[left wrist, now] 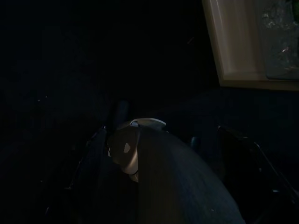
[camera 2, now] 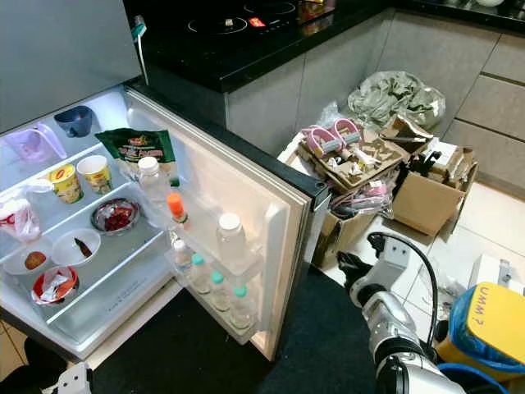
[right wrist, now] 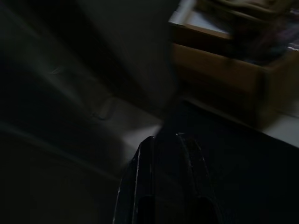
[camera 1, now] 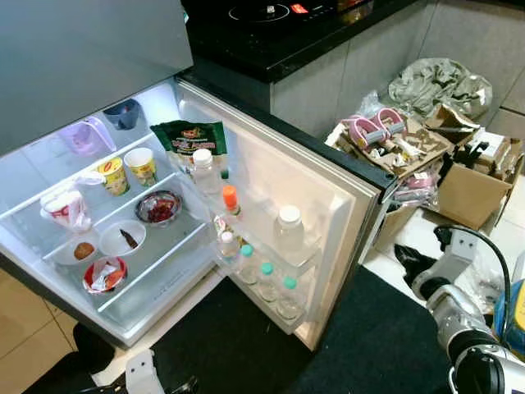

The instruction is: Restocking fridge

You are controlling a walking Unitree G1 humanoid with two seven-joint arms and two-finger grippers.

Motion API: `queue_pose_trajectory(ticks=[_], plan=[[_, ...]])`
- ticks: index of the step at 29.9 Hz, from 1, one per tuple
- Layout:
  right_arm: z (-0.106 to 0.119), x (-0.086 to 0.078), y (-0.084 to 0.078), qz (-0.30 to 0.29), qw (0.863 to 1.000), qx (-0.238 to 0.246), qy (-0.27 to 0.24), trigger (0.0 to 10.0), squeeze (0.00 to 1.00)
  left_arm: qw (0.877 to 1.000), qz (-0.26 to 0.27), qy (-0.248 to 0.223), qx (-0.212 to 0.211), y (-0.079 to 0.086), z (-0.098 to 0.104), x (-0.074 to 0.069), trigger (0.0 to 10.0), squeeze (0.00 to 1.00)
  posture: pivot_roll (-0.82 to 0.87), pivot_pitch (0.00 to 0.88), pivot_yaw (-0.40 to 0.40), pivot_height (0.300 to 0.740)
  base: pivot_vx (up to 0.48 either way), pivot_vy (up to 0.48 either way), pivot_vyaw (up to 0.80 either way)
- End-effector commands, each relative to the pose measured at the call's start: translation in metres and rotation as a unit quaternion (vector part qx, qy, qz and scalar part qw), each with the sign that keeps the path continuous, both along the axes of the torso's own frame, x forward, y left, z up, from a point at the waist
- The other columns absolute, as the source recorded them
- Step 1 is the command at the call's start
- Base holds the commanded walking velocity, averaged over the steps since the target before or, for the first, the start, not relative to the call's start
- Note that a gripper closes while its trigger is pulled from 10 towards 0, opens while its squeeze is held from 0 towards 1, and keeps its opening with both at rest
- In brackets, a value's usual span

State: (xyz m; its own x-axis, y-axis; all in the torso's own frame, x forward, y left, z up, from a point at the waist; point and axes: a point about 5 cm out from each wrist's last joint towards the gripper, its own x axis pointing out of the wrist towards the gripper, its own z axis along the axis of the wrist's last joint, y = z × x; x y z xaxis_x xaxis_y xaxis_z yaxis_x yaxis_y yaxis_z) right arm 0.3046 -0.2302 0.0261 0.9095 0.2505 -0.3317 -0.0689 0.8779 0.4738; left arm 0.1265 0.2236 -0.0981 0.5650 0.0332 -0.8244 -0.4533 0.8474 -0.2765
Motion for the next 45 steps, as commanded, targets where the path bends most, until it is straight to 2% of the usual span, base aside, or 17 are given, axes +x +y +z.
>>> queue_pose_trajectory(ticks=[1,3,5,8,12,16,17,18,21,23,26,27,28,30,32,37,45], plan=[[0.005,0.004,0.011,0.056,0.998,0.004,-0.019,10.0,0.00,1.000,0.005,0.005,-0.001,0.000,-0.001,-0.004,10.0,0.00,-0.05,0.000,0.007,0.740,0.000,0.000,0.00],[0.008,0.005,0.024,0.130,0.991,0.002,-0.034,10.0,0.00,1.000,0.005,0.006,-0.001,0.000,-0.001,-0.004,10.0,0.00,-0.05,0.000,0.008,0.740,0.000,0.000,0.00],[0.008,0.005,0.024,0.130,0.991,0.002,-0.034,10.0,0.00,1.000,0.005,0.006,-0.001,0.000,-0.001,-0.004,10.0,0.00,-0.05,0.000,0.008,0.740,0.000,0.000,0.00],[0.012,0.004,0.047,0.251,0.966,0.001,-0.055,10.0,0.00,1.000,0.003,0.006,-0.002,-0.001,-0.002,-0.004,10.0,0.00,-0.05,0.000,0.006,0.740,0.000,0.000,0.00],[0.013,0.003,0.058,0.301,0.951,0.004,-0.063,10.0,0.00,1.000,0.002,0.006,-0.002,-0.001,-0.002,-0.004,10.0,0.00,-0.05,0.000,0.009,0.740,0.000,0.000,0.00],[0.020,-0.007,0.103,0.484,0.869,0.045,-0.097,10.0,0.00,1.000,-0.001,0.003,-0.001,0.000,-0.001,-0.002,10.0,0.00,-0.05,0.000,0.009,0.740,0.000,0.000,0.00],[0.020,-0.007,0.103,0.484,0.869,0.045,-0.097,10.0,0.00,1.000,-0.001,0.003,-0.001,0.000,-0.001,-0.002,10.0,0.00,-0.05,0.000,0.009,0.740,0.000,0.000,0.00],[0.024,-0.009,0.115,0.518,0.846,0.068,-0.110,10.0,0.00,1.000,-0.002,0.003,-0.001,0.001,-0.001,-0.002,10.0,0.00,-0.05,0.000,0.009,0.740,0.000,0.000,0.00],[0.038,-0.005,0.129,0.524,0.831,0.108,-0.150,10.0,0.00,1.000,-0.004,0.002,0.000,0.001,0.000,-0.001,10.0,0.00,-0.04,0.000,0.009,0.740,0.000,0.000,0.00],[0.040,0.005,0.125,0.469,0.864,0.094,-0.156,10.0,0.00,1.000,-0.005,0.002,-0.001,0.000,0.000,-0.001,10.0,0.00,-0.04,0.000,0.012,0.740,0.000,0.000,0.00],[0.038,0.007,0.122,0.448,0.877,0.083,-0.150,10.0,0.00,1.000,-0.006,0.002,-0.001,0.000,0.000,-0.001,10.0,0.00,-0.04,0.000,0.012,0.740,0.000,0.000,0.00],[0.031,0.010,0.114,0.401,0.906,0.044,-0.127,10.0,0.00,1.000,-0.007,0.002,-0.001,0.000,0.000,-0.001,10.0,0.00,-0.04,0.000,0.011,0.740,0.000,0.000,0.00],[0.031,0.010,0.114,0.401,0.906,0.044,-0.127,10.0,0.00,1.000,-0.007,0.002,-0.001,0.000,0.000,-0.001,10.0,0.00,-0.04,0.000,0.011,0.740,0.000,0.000,0.00],[0.010,0.009,0.092,0.295,0.953,-0.011,-0.059,10.0,0.00,1.000,-0.007,0.002,-0.002,-0.001,0.000,-0.001,10.0,0.00,-0.04,0.000,0.009,0.740,0.000,0.000,0.00],[-0.003,0.002,0.079,0.249,0.968,-0.034,-0.021,10.0,0.00,1.000,-0.007,0.002,-0.002,-0.001,-0.001,-0.001,10.0,0.00,-0.04,0.000,0.010,0.740,0.000,0.000,0.00],[-0.054,-0.045,0.043,0.159,0.972,-0.120,0.126,10.0,0.00,1.000,-0.006,0.004,-0.002,-0.002,-0.001,-0.002,10.0,0.00,-0.04,0.000,0.014,0.740,0.000,0.000,0.80],[-0.094,-0.103,0.021,0.093,0.953,-0.137,0.253,10.0,0.00,1.000,-0.006,0.005,-0.001,-0.001,-0.001,-0.001,10.0,0.00,-0.05,0.000,0.019,0.740,0.000,0.000,0.76]])
